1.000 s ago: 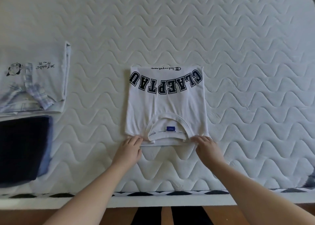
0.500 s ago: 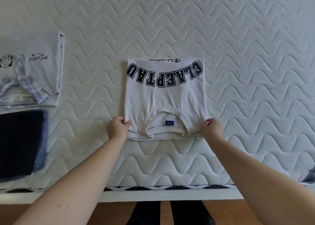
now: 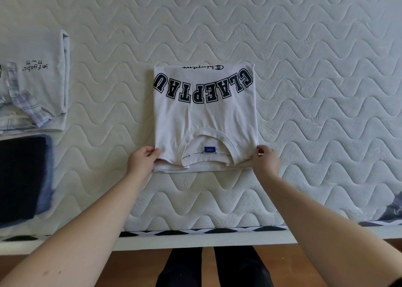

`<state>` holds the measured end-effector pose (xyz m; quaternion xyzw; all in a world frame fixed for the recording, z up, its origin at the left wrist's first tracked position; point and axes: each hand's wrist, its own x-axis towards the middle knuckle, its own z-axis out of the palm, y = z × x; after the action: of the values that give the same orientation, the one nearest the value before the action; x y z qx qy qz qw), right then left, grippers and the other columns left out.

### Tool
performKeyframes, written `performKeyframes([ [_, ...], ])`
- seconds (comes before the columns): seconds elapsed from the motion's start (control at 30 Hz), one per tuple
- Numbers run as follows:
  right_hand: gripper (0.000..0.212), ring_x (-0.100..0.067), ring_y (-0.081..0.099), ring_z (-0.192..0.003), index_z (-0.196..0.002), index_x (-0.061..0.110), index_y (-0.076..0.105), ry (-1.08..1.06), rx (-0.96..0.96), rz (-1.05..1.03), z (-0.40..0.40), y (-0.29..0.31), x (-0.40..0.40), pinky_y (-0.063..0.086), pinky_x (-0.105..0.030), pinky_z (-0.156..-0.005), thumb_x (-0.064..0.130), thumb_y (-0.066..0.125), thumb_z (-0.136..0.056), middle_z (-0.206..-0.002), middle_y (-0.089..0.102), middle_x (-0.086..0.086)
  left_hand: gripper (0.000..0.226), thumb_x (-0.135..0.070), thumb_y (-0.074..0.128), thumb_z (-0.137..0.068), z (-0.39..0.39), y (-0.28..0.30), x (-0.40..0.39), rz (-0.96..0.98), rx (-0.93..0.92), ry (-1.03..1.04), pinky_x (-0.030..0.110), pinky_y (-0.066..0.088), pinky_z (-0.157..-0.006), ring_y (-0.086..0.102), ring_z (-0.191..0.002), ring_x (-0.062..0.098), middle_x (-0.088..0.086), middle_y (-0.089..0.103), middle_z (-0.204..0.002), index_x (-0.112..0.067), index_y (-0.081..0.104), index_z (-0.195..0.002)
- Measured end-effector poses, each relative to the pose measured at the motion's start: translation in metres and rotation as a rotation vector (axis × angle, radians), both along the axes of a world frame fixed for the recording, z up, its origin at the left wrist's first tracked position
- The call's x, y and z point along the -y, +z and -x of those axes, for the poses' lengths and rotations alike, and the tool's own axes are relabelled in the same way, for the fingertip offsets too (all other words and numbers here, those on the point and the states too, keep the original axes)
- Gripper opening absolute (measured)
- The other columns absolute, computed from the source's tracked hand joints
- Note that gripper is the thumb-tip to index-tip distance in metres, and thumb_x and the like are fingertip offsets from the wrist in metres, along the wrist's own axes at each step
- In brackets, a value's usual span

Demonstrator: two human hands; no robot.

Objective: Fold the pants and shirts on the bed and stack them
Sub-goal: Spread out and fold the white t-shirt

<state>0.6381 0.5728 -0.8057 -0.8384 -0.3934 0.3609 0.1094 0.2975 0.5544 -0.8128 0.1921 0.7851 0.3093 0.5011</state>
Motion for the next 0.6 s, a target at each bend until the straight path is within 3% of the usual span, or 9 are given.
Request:
performKeyframes([
  [0.07,0.034,-0.026,0.057,-0.109,-0.128,0.012,0.059,0.029,-0.018,-0.021,-0.001,0.0,0.004,0.042,-0.028,-0.087,0.011,0.05,-0.096,-0.126,0.057,-0.009,0.027,-0.004,0.055,-0.097,-0.001,-0.003,0.003,0.019,0.108,0.082,0.018,0.055,-0.066,0.064,-0.088,0.016,0.017,0.062,-0.114,0.006,0.054,-0.122],
  [0.13,0.036,-0.027,0.058,-0.11,-0.129,0.01,0.058,0.05,-0.024,-0.03,-0.004,0.0,0.005,0.044,-0.032,-0.093,0.007,0.051,-0.094,-0.126,0.056,-0.01,0.031,-0.004,0.049,-0.1,-0.002,-0.005,0.004,0.044,0.181,0.129,0.023,0.054,-0.077,0.061,-0.1,0.021,0.018,0.058,-0.12,0.007,0.05,-0.129],
  [0.23,0.037,-0.026,0.058,-0.108,-0.129,0.011,0.057,0.035,-0.021,-0.026,-0.005,-0.002,0.004,0.047,-0.036,-0.093,0.008,0.052,-0.093,-0.126,0.056,-0.009,0.02,-0.016,0.054,-0.099,0.0,-0.01,0.005,0.057,0.246,0.115,0.019,0.057,-0.07,0.066,-0.092,0.017,0.017,0.064,-0.114,0.001,0.059,-0.109],
  [0.3,0.035,-0.024,0.057,-0.106,-0.13,0.014,0.054,-0.023,-0.001,-0.036,0.001,-0.004,0.006,0.046,-0.035,-0.088,0.012,0.05,-0.095,-0.127,0.053,-0.008,0.023,-0.018,0.066,-0.092,0.0,-0.009,0.005,0.051,0.223,0.037,0.024,0.057,-0.078,0.069,-0.09,0.017,0.017,0.067,-0.111,0.002,0.062,-0.104],
  [0.4,0.04,-0.022,0.051,-0.106,-0.133,0.018,0.049,-0.048,0.021,-0.06,0.015,-0.006,0.015,0.044,-0.036,-0.09,0.012,0.049,-0.093,-0.131,0.047,-0.007,0.036,-0.008,0.069,-0.089,0.0,-0.008,0.005,0.08,0.124,-0.065,0.036,0.054,-0.093,0.067,-0.102,0.027,0.018,0.067,-0.116,0.008,0.057,-0.119],
  [0.47,0.046,-0.024,0.051,-0.11,-0.136,0.018,0.047,-0.036,0.013,-0.057,0.02,-0.007,0.019,0.046,-0.043,-0.096,0.009,0.048,-0.091,-0.133,0.044,-0.008,0.03,-0.002,0.061,-0.093,-0.002,-0.005,0.004,0.082,0.164,-0.004,0.027,0.057,-0.082,0.065,-0.099,0.027,0.019,0.064,-0.117,0.01,0.055,-0.12],
  [0.53,0.043,-0.026,0.051,-0.113,-0.135,0.014,0.048,-0.093,-0.012,-0.055,0.02,-0.009,0.017,0.044,-0.043,-0.098,0.013,0.046,-0.092,-0.132,0.048,-0.01,0.024,0.0,0.056,-0.096,-0.002,-0.002,0.002,0.095,0.315,0.069,0.022,0.058,-0.073,0.064,-0.091,0.024,0.019,0.062,-0.113,0.006,0.053,-0.119],
  [0.6,0.039,-0.022,0.055,-0.105,-0.131,0.012,0.052,-0.195,-0.091,-0.048,0.018,-0.011,0.01,0.046,-0.038,-0.088,0.024,0.047,-0.093,-0.124,0.056,-0.008,0.026,-0.001,0.055,-0.096,0.0,-0.001,0.004,0.121,0.442,0.106,0.023,0.059,-0.07,0.064,-0.087,0.021,0.015,0.062,-0.11,-0.001,0.051,-0.122],
])
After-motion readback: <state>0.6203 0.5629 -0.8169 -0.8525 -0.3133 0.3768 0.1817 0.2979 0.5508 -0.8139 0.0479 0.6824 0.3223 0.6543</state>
